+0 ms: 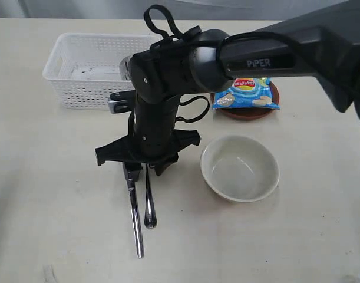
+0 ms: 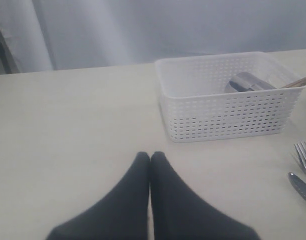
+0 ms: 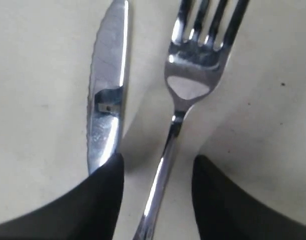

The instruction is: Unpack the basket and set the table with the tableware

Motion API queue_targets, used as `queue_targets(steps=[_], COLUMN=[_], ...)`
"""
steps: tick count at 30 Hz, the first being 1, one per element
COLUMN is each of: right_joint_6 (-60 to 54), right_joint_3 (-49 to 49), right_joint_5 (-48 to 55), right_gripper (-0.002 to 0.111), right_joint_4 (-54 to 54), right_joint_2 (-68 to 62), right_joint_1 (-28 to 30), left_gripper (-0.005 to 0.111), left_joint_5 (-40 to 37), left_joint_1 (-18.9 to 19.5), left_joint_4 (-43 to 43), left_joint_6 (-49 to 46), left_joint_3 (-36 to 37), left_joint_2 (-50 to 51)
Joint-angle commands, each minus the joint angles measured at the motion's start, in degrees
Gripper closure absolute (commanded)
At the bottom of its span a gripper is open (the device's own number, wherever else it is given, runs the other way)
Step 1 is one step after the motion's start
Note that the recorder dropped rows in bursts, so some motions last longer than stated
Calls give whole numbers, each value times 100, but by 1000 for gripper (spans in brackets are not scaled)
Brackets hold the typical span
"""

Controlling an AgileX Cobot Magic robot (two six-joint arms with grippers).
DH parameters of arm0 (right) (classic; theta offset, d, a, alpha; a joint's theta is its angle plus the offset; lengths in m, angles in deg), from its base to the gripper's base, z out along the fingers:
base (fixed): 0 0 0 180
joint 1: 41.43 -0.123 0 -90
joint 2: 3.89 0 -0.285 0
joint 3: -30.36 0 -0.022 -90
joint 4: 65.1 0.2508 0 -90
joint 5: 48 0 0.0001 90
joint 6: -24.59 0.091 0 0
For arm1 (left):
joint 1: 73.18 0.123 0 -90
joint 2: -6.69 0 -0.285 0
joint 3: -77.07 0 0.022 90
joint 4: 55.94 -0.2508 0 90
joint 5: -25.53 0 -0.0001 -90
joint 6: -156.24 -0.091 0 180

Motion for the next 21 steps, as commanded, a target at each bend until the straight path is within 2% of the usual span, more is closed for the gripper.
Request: queue_targets(steps=[1, 6, 11, 14, 21], right_joint_6=[162, 387, 1077, 2160, 2130], right_joint_3=[-21, -21, -86, -538, -624], right_joint_5=[-78, -46, -83, -357, -198], right_gripper=[78, 109, 109, 109, 109], right_joint_4=[-118, -118, -151, -634, -681], right_joint_2=[-63, -63, 140, 491, 495], right_joint_1=[5, 5, 5, 15, 15], left_gripper=[107, 107, 107, 107, 107], left_joint_5=[41, 41, 41, 41, 41], left_joint_1=[15, 15, 15, 15, 15], left_joint_4=[64, 64, 64, 64, 64], left_joint_6=[-9, -9, -9, -9, -9], left_joint_3=[15, 15, 15, 15, 15], left_joint_2=[-26, -26, -26, -26, -26])
